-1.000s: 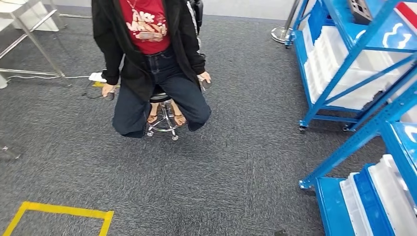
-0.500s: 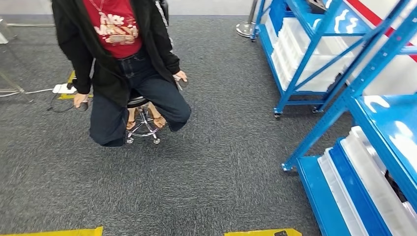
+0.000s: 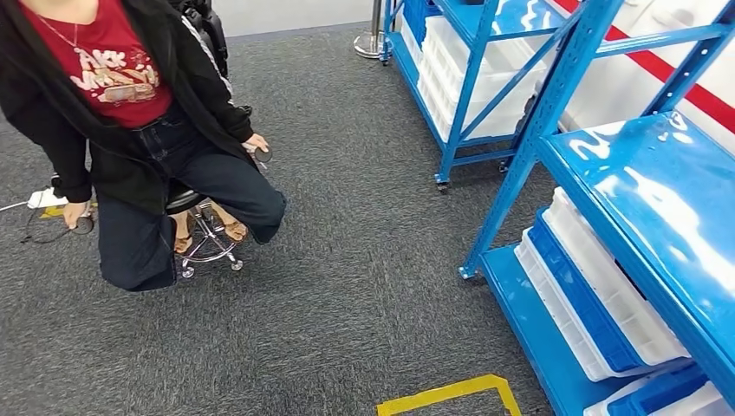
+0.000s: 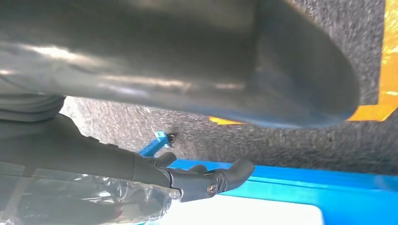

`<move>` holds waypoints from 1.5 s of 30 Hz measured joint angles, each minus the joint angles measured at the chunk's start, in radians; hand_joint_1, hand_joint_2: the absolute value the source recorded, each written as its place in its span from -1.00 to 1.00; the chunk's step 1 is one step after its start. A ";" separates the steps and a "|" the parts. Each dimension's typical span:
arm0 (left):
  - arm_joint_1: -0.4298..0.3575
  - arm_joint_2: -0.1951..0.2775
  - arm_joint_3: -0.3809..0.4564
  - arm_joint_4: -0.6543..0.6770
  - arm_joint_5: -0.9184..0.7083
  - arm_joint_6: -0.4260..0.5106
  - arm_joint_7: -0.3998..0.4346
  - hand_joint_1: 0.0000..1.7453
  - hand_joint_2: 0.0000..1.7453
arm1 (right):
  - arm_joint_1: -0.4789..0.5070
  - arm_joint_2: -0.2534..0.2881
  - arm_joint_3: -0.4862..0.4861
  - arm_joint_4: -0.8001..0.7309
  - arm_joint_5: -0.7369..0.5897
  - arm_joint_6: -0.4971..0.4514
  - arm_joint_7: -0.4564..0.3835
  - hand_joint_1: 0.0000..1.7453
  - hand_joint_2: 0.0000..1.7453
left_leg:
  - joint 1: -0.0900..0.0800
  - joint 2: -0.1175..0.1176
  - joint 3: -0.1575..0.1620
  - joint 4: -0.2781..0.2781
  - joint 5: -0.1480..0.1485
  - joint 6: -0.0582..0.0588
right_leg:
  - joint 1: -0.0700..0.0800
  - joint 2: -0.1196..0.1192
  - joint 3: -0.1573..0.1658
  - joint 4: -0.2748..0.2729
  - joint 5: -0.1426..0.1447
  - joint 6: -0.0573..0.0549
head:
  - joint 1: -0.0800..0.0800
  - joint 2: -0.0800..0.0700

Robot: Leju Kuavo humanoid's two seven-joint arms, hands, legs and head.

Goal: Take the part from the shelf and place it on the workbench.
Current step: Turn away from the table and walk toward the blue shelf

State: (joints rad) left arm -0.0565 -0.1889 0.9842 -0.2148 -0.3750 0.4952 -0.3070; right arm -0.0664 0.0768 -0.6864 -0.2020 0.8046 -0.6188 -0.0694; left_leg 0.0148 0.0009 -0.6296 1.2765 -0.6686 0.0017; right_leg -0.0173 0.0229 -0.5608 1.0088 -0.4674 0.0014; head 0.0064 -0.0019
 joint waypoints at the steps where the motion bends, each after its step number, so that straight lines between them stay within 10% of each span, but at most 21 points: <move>1: 0.002 0.000 0.000 0.000 0.000 0.000 0.000 -1.00 -1.00 | 0.001 0.000 -0.001 0.000 0.000 0.000 0.000 -1.00 -1.00 | 0.000 -0.003 -0.011 0.017 0.005 -0.001 | 0.001 0.013 0.000 0.001 0.000 -0.001 | 0.000 0.000; 5: 0.003 0.002 0.000 0.000 -0.001 0.000 0.001 -1.00 -1.00 | 0.002 0.001 -0.002 0.000 -0.003 0.001 0.000 -1.00 -1.00 | 0.013 -0.050 0.076 -0.186 0.129 -0.001 | 0.004 0.069 -0.001 0.012 -0.002 0.006 | 0.000 0.000; 9: 0.002 0.002 0.000 0.001 -0.003 -0.001 0.002 -1.00 -1.00 | 0.004 0.002 -0.010 0.000 -0.009 0.013 0.000 -1.00 -1.00 | 0.005 -0.054 0.094 -0.240 0.145 0.019 | 0.008 0.107 -0.023 0.013 0.006 0.034 | 0.001 0.000; 12: 0.001 0.002 0.000 0.000 -0.004 -0.001 0.002 -1.00 -1.00 | 0.008 0.006 -0.014 0.001 -0.011 0.021 0.000 -1.00 -1.00 | 0.003 -0.017 0.098 -0.260 0.159 0.044 | 0.010 0.054 -0.064 0.077 -0.026 0.039 | 0.006 0.000; 16: 0.004 0.002 0.000 0.000 -0.004 -0.001 0.002 -1.00 -1.00 | 0.006 0.009 -0.017 0.001 -0.012 0.030 0.001 -1.00 -1.00 | -0.002 0.041 0.097 -0.263 0.159 0.049 | 0.004 -0.007 -0.177 0.302 -0.109 0.042 | 0.011 0.000; 20: 0.003 0.003 0.000 0.000 -0.004 -0.001 0.003 -1.00 -1.00 | 0.008 0.011 -0.018 0.002 -0.011 0.035 0.004 -1.00 -1.00 | -0.004 0.084 0.105 -0.262 0.151 0.037 | -0.009 -0.069 -0.059 0.085 -0.026 0.075 | 0.011 0.000; 22: 0.003 0.004 0.000 0.000 -0.004 0.000 0.003 -1.00 -1.00 | 0.005 0.013 -0.018 0.002 -0.009 0.036 0.005 -1.00 -1.00 | -0.008 0.101 0.115 -0.261 0.142 0.024 | -0.003 -0.104 -0.019 0.013 -0.002 0.066 | 0.010 0.000; 25: -0.003 0.002 0.000 0.000 -0.004 0.002 0.004 -1.00 -1.00 | 0.005 0.014 -0.018 0.001 -0.006 0.037 0.006 -1.00 -1.00 | -0.004 0.120 0.132 -0.265 0.132 0.005 | 0.000 -0.079 -0.020 0.008 0.001 0.042 | 0.008 0.000; 27: -0.006 0.001 0.000 0.000 -0.004 0.002 0.004 -1.00 -1.00 | 0.004 0.014 -0.018 0.001 -0.006 0.037 0.007 -1.00 -1.00 | 0.003 0.078 0.121 -0.226 0.098 -0.005 | -0.011 -0.055 -0.014 0.003 0.005 0.024 | 0.004 0.000; 31: 0.002 0.001 0.000 0.000 -0.003 0.002 0.004 -1.00 -1.00 | 0.004 0.015 -0.018 0.001 -0.003 0.042 0.009 -1.00 -1.00 | 0.005 -0.002 -0.001 0.019 -0.016 -0.005 | -0.005 -0.002 -0.011 0.002 0.007 0.004 | -0.001 0.000; 33: 0.004 0.001 0.000 0.000 -0.003 0.002 0.004 -1.00 -1.00 | 0.005 0.015 -0.018 0.001 -0.002 0.044 0.009 -1.00 -1.00 | 0.007 -0.006 -0.005 -0.001 0.029 -0.004 | -0.003 0.028 -0.009 0.004 0.007 0.004 | -0.001 0.000; 36: 0.003 0.001 0.000 0.000 -0.003 0.001 0.004 -1.00 -1.00 | 0.004 0.015 -0.018 0.001 0.000 0.046 0.009 -1.00 -1.00 | 0.015 -0.051 0.066 -0.187 0.135 -0.003 | 0.000 0.069 -0.009 0.011 0.005 0.010 | -0.001 0.000; 40: 0.001 0.000 0.000 0.000 -0.004 0.000 0.004 -1.00 -1.00 | 0.007 0.014 -0.018 0.001 0.000 0.049 0.011 -1.00 -1.00 | 0.005 -0.048 0.083 -0.241 0.155 0.021 | 0.005 0.100 -0.028 0.010 0.010 0.038 | 0.001 0.000; 45: 0.003 0.001 0.000 0.000 -0.008 -0.001 0.003 -1.00 -1.00 | 0.004 0.015 -0.019 0.002 0.000 0.051 0.013 -1.00 -1.00 | 0.001 0.016 0.089 -0.257 0.169 0.049 | 0.004 -0.003 -0.135 0.221 -0.091 0.033 | 0.009 0.000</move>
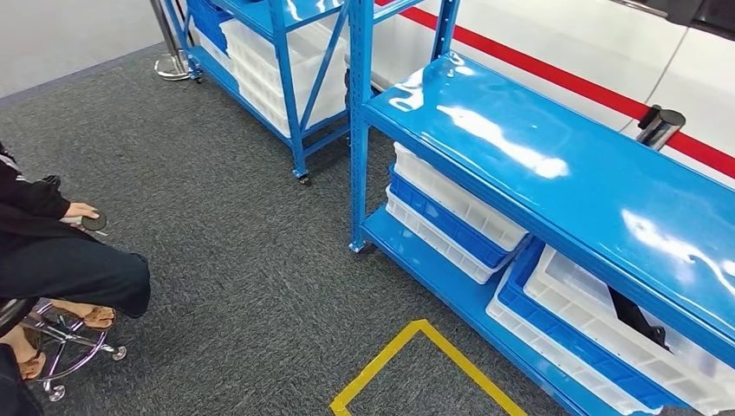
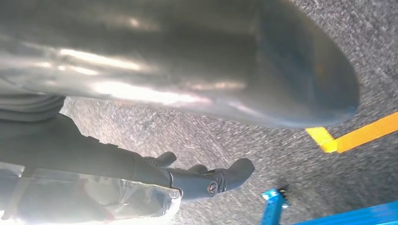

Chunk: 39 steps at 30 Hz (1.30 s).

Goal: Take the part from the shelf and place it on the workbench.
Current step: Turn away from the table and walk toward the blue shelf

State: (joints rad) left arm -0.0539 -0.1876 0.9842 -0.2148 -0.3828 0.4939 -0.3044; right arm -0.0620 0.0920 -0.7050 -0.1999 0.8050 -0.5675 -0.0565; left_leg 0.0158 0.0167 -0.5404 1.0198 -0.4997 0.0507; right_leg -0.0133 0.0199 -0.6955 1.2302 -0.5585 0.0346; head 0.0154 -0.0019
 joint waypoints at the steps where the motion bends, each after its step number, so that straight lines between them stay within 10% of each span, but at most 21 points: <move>1: 0.001 0.000 0.000 0.000 -0.001 0.000 0.000 -1.00 -1.00 | 0.000 0.000 0.000 0.000 0.000 0.000 0.001 -1.00 -1.00 | -0.001 0.014 -0.001 0.000 0.000 0.000 | -0.001 -0.004 -0.025 0.051 -0.017 0.003 | 0.000 0.000; 3: 0.000 0.000 0.000 0.000 -0.003 0.000 0.000 -1.00 -1.00 | 0.004 0.000 0.000 0.000 0.000 0.001 0.002 -1.00 -1.00 | -0.002 0.038 0.000 0.000 -0.003 -0.002 | -0.003 -0.011 -0.021 0.046 -0.006 0.018 | 0.000 0.000; 6: 0.000 0.000 0.000 0.000 -0.004 -0.001 0.000 -1.00 -1.00 | 0.004 0.000 0.000 0.000 0.000 0.002 0.003 -1.00 -1.00 | -0.004 0.069 0.007 0.001 -0.011 -0.013 | -0.002 -0.069 0.086 -0.156 0.067 0.033 | 0.001 0.000; 10: -0.005 0.000 0.000 0.000 -0.005 -0.001 0.001 -1.00 -1.00 | 0.001 0.000 0.000 0.000 0.006 0.002 0.003 -1.00 -1.00 | -0.005 0.104 0.028 -0.003 -0.027 -0.039 | 0.007 -0.074 0.117 -0.215 0.092 0.000 | -0.002 0.000; 13: -0.012 -0.001 0.000 0.000 -0.005 0.000 0.001 -1.00 -1.00 | 0.001 0.000 0.000 0.000 0.010 0.002 0.003 -1.00 -1.00 | 0.003 0.041 0.011 0.062 -0.078 -0.056 | -0.006 -0.041 0.124 -0.221 0.100 -0.024 | -0.007 0.000; 16: -0.008 -0.001 0.000 0.000 -0.004 0.000 0.002 -1.00 -1.00 | 0.000 0.001 0.000 0.000 0.015 0.003 0.003 -1.00 -1.00 | 0.004 -0.016 -0.081 0.249 -0.167 -0.057 | -0.003 -0.004 0.121 -0.220 0.104 -0.035 | -0.010 0.000; 18: -0.005 0.000 0.000 0.000 -0.003 0.001 0.003 -1.00 -1.00 | 0.002 0.001 0.000 0.000 0.019 0.003 0.004 -1.00 -1.00 | 0.004 -0.020 -0.104 0.269 -0.145 -0.054 | 0.000 0.025 0.123 -0.220 0.104 -0.036 | -0.010 0.000; 22: -0.006 0.001 0.000 0.000 -0.002 0.003 0.004 -1.00 -1.00 | 0.003 0.004 0.000 0.000 0.023 0.004 0.004 -1.00 -1.00 | 0.004 -0.081 -0.012 0.039 -0.013 -0.040 | 0.005 0.075 0.123 -0.217 0.105 -0.030 | -0.009 0.000; 25: -0.007 -0.001 0.000 0.000 0.002 0.004 0.004 -1.00 -1.00 | 0.003 0.004 0.000 0.000 0.026 0.006 0.004 -1.00 -1.00 | -0.003 -0.080 -0.002 0.006 -0.004 -0.025 | 0.009 0.103 0.108 -0.220 0.111 -0.010 | -0.009 0.000; 29: -0.007 -0.003 0.002 -0.001 0.006 0.006 0.003 -1.00 -1.00 | 0.003 0.006 0.000 0.000 0.028 0.008 0.003 -1.00 -1.00 | 0.000 -0.028 0.004 -0.018 0.014 0.002 | 0.009 0.024 0.048 -0.110 0.051 -0.008 | -0.003 0.000; 33: -0.004 -0.004 0.005 -0.001 0.007 0.006 0.003 -1.00 -1.00 | 0.003 0.006 0.001 0.000 0.028 0.011 0.003 -1.00 -1.00 | 0.000 0.030 0.002 -0.018 0.012 0.001 | -0.001 -0.009 -0.030 0.060 -0.016 0.009 | 0.000 0.000; 36: -0.004 -0.004 0.005 -0.002 0.007 0.006 0.003 -1.00 -1.00 | 0.004 0.005 0.001 0.000 0.028 0.012 0.002 -1.00 -1.00 | 0.001 0.064 0.011 -0.017 0.003 -0.013 | -0.012 -0.063 0.085 -0.140 0.055 0.038 | 0.000 0.000; 39: -0.005 -0.005 0.006 -0.003 0.007 0.008 0.002 -1.00 -1.00 | 0.000 0.007 0.001 0.000 0.029 0.013 -0.002 -1.00 -1.00 | -0.006 0.094 0.028 -0.017 -0.010 -0.035 | -0.004 -0.107 0.130 -0.225 0.086 0.022 | -0.001 0.000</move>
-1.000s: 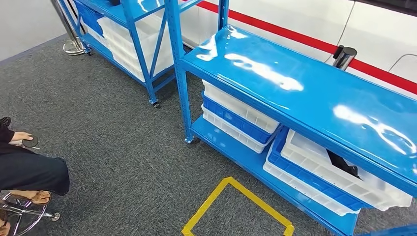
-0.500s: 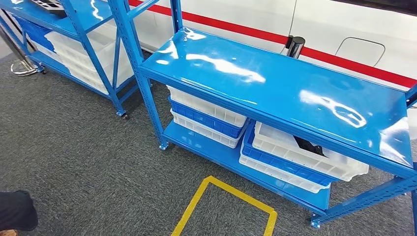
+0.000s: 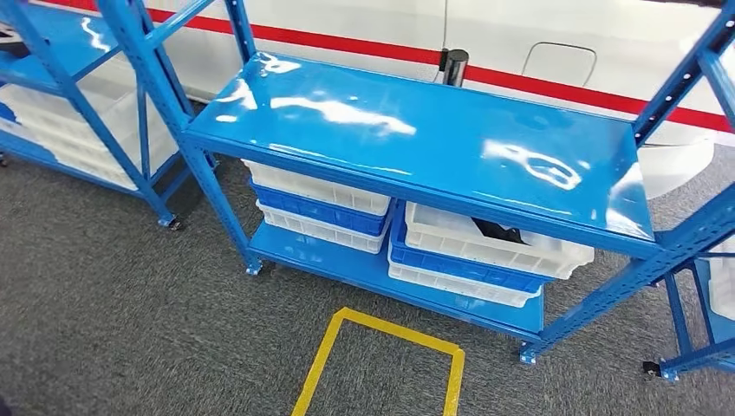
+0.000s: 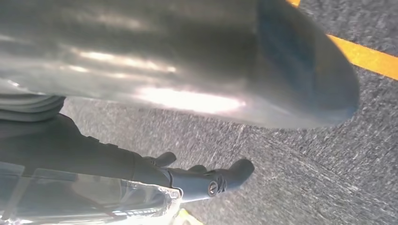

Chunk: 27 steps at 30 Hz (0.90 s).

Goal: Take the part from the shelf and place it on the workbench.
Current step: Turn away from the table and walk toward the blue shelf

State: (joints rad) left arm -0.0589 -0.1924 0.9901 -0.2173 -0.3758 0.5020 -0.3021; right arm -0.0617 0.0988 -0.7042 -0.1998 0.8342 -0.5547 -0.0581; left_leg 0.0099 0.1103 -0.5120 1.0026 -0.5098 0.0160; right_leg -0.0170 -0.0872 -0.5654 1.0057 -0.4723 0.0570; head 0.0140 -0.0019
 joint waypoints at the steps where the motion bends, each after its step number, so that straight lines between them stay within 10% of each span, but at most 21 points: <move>1: -0.002 -0.001 0.000 0.000 0.000 0.001 0.000 -1.00 -1.00 | 0.000 0.000 0.000 0.000 0.000 0.000 -0.001 -1.00 -1.00 | 0.001 0.011 0.006 -0.002 -0.003 -0.006 | 0.003 0.012 -0.001 -0.001 0.001 -0.008 | -0.001 0.000; 4: -0.007 -0.002 0.001 0.000 0.001 0.004 -0.001 -1.00 -1.00 | 0.000 0.001 0.000 0.000 0.002 0.000 -0.003 -1.00 -1.00 | 0.011 -0.027 0.000 0.039 -0.042 -0.022 | -0.012 0.049 0.005 -0.005 0.006 -0.034 | -0.005 0.000; 8: 0.001 -0.003 0.002 0.000 0.001 0.007 -0.003 -1.00 -1.00 | -0.001 0.003 0.000 0.000 0.008 0.001 -0.003 -1.00 -1.00 | 0.014 -0.111 -0.112 0.266 -0.146 -0.027 | -0.008 0.102 0.008 -0.005 0.010 -0.049 | -0.009 0.000; 10: 0.004 -0.003 0.002 0.000 0.002 0.008 -0.003 -1.00 -1.00 | 0.000 0.002 0.000 0.000 0.010 0.002 -0.003 -1.00 -1.00 | 0.015 -0.115 -0.121 0.252 -0.105 -0.026 | -0.006 0.132 0.011 -0.004 0.010 -0.049 | -0.009 0.000; 13: 0.004 -0.002 0.003 0.000 0.002 0.010 -0.003 -1.00 -1.00 | -0.001 0.003 0.000 0.000 0.013 0.006 -0.003 -1.00 -1.00 | 0.021 -0.164 -0.058 0.072 0.003 -0.020 | -0.003 0.174 0.009 0.002 0.008 -0.045 | -0.009 0.000; 15: 0.004 -0.002 0.003 0.000 0.003 0.011 -0.003 -1.00 -1.00 | -0.002 0.003 0.001 0.000 0.016 0.008 -0.003 -1.00 -1.00 | 0.019 -0.189 -0.043 0.025 0.016 -0.015 | 0.001 0.193 -0.002 0.004 0.008 -0.035 | -0.009 0.000; 19: 0.001 -0.005 0.003 -0.001 0.005 0.013 -0.003 -1.00 -1.00 | 0.003 0.002 0.001 0.000 0.020 0.009 -0.003 -1.00 -1.00 | 0.016 -0.145 -0.034 0.001 0.030 0.015 | 0.002 0.180 -0.030 0.033 -0.007 -0.013 | -0.006 0.000; 24: 0.003 -0.006 0.009 -0.002 0.005 0.014 -0.002 -1.00 -1.00 | -0.001 0.002 0.002 0.000 0.028 0.011 0.003 -1.00 -1.00 | 0.013 -0.075 -0.034 -0.006 0.033 0.024 | 0.000 0.100 -0.149 0.281 -0.118 -0.011 | 0.002 0.000; 27: 0.002 -0.006 0.012 -0.002 0.004 0.014 0.000 -1.00 -1.00 | 0.001 0.000 0.002 0.000 0.032 0.011 0.007 -1.00 -1.00 | 0.015 -0.040 -0.027 -0.004 0.026 0.014 | -0.011 0.064 -0.057 0.124 -0.059 0.020 | 0.003 0.000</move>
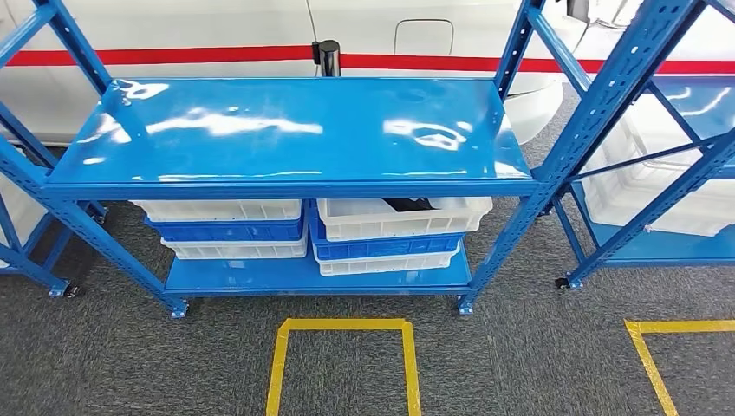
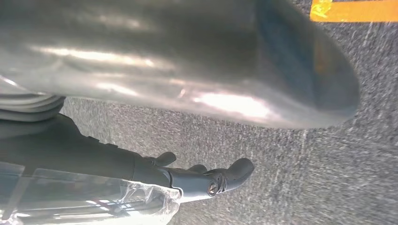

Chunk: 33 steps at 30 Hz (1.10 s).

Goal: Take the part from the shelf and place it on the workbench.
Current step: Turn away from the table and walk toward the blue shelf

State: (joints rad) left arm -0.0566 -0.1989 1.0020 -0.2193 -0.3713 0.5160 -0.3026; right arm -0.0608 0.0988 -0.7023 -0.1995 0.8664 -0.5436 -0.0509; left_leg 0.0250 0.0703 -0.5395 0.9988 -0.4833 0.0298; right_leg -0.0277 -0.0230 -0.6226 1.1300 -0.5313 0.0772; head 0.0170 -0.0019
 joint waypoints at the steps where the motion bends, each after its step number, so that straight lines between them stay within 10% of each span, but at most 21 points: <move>1: 0.000 0.000 0.002 0.000 0.000 0.000 0.002 -1.00 -1.00 | -0.002 0.000 0.000 0.000 0.001 0.000 0.001 -1.00 -1.00 | -0.002 0.010 0.004 0.001 -0.005 -0.007 | 0.000 -0.025 0.038 -0.067 0.024 0.004 | 0.001 0.000; 5: -0.005 0.002 0.006 -0.002 -0.003 0.000 0.006 -1.00 -1.00 | -0.004 -0.001 0.000 0.000 0.004 -0.001 -0.001 -1.00 -1.00 | -0.007 0.045 0.024 0.001 -0.019 -0.033 | 0.007 -0.035 0.069 -0.125 0.049 -0.029 | -0.005 0.000; 8: -0.010 0.002 0.007 -0.003 -0.003 0.001 0.007 -1.00 -1.00 | -0.002 -0.002 0.000 -0.001 0.004 -0.005 -0.018 -1.00 -1.00 | 0.003 -0.011 0.006 0.061 -0.071 -0.046 | -0.003 -0.004 0.075 -0.127 0.054 -0.052 | -0.008 0.000; 12: -0.005 0.002 0.013 -0.003 -0.002 0.001 0.008 -1.00 -1.00 | -0.002 0.000 0.000 -0.001 0.004 -0.006 -0.024 -1.00 -1.00 | 0.004 -0.071 -0.111 0.293 -0.169 -0.044 | 0.006 0.046 0.075 -0.126 0.055 -0.063 | -0.010 0.000; 18: -0.008 0.002 0.015 -0.003 -0.003 0.002 0.009 -1.00 -1.00 | -0.002 0.001 0.001 -0.001 0.016 -0.009 -0.012 -1.00 -1.00 | 0.001 -0.102 -0.022 0.033 -0.007 -0.024 | 0.019 0.108 0.081 -0.122 0.048 -0.060 | -0.011 0.000; 33: -0.011 0.001 0.016 -0.003 -0.017 -0.004 0.007 -1.00 -1.00 | 0.002 -0.006 0.001 -0.001 0.039 -0.031 0.012 -1.00 -1.00 | -0.023 -0.108 -0.021 0.019 -0.006 -0.009 | 0.015 0.107 0.082 -0.132 0.048 -0.042 | -0.010 0.000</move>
State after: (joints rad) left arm -0.0681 -0.1984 1.0178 -0.2228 -0.3880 0.5119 -0.2952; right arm -0.0588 0.0930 -0.7011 -0.2007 0.9054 -0.5746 -0.0393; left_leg 0.0015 -0.0375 -0.5603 1.0180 -0.4891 0.0204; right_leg -0.0128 0.0843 -0.5404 0.9981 -0.4833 0.0350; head 0.0066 -0.0019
